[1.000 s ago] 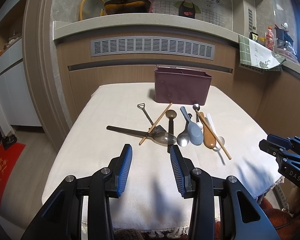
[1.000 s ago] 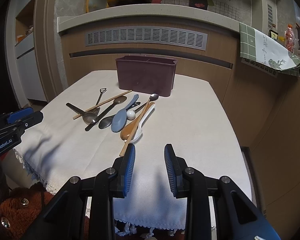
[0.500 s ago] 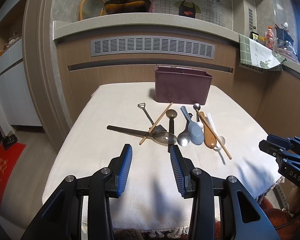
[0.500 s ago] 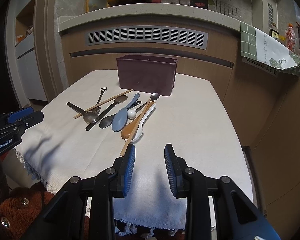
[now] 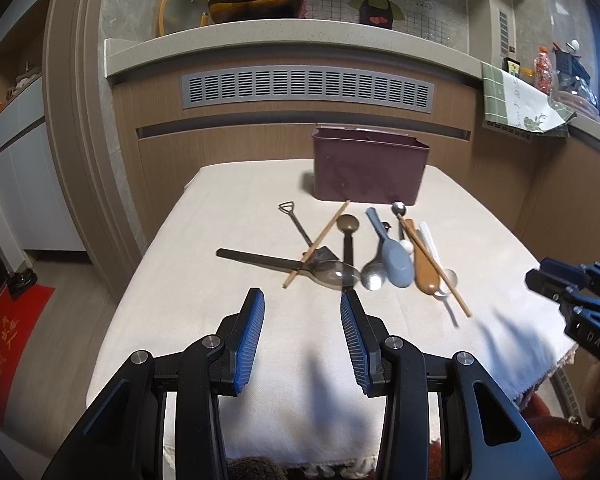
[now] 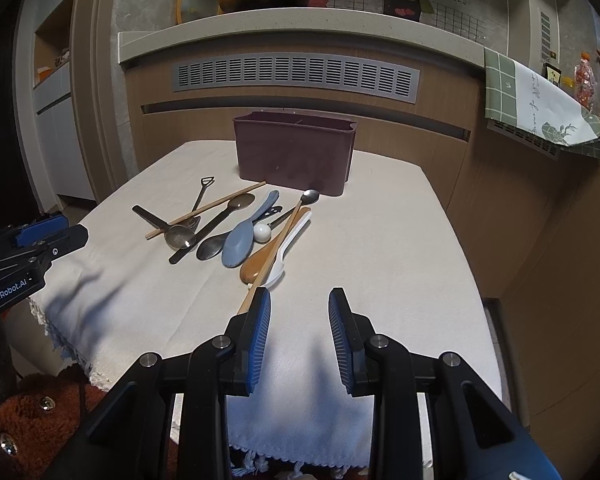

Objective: Organize utensils

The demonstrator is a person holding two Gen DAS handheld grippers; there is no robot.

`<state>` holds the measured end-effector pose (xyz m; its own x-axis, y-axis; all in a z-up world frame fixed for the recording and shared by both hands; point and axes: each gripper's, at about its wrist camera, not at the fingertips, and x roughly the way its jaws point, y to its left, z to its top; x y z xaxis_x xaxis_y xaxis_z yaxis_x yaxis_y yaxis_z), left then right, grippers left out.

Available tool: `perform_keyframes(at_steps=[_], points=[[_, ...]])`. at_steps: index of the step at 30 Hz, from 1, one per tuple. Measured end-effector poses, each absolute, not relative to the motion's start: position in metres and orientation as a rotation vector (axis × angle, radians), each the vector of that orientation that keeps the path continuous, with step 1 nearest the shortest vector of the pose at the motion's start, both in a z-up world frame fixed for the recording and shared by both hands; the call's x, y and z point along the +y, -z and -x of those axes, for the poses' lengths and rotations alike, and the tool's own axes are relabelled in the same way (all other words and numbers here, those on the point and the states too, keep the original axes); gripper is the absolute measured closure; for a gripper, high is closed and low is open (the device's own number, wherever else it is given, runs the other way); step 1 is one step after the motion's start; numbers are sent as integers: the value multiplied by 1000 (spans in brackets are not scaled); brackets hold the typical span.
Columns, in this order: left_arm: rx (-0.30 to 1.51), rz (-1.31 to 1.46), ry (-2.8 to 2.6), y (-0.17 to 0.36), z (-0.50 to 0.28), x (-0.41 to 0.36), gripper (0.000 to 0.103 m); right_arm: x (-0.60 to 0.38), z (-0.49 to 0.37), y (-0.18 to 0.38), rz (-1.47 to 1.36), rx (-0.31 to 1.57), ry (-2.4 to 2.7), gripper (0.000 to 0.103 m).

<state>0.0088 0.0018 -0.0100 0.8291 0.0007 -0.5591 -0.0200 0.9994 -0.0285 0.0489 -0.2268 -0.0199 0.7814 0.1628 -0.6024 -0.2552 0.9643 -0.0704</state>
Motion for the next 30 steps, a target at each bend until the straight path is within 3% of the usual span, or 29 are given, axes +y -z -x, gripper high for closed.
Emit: perform_keyframes(at_steps=[16, 24, 30], points=[[627, 190, -6, 19, -77, 49, 62, -215, -178, 40, 70, 841, -337, 75], [687, 214, -8, 29, -132, 54, 62, -216, -236, 71, -112, 983, -409, 84], [726, 224, 41, 31, -160, 41, 62, -218, -250, 66, -73, 964, -424, 99]])
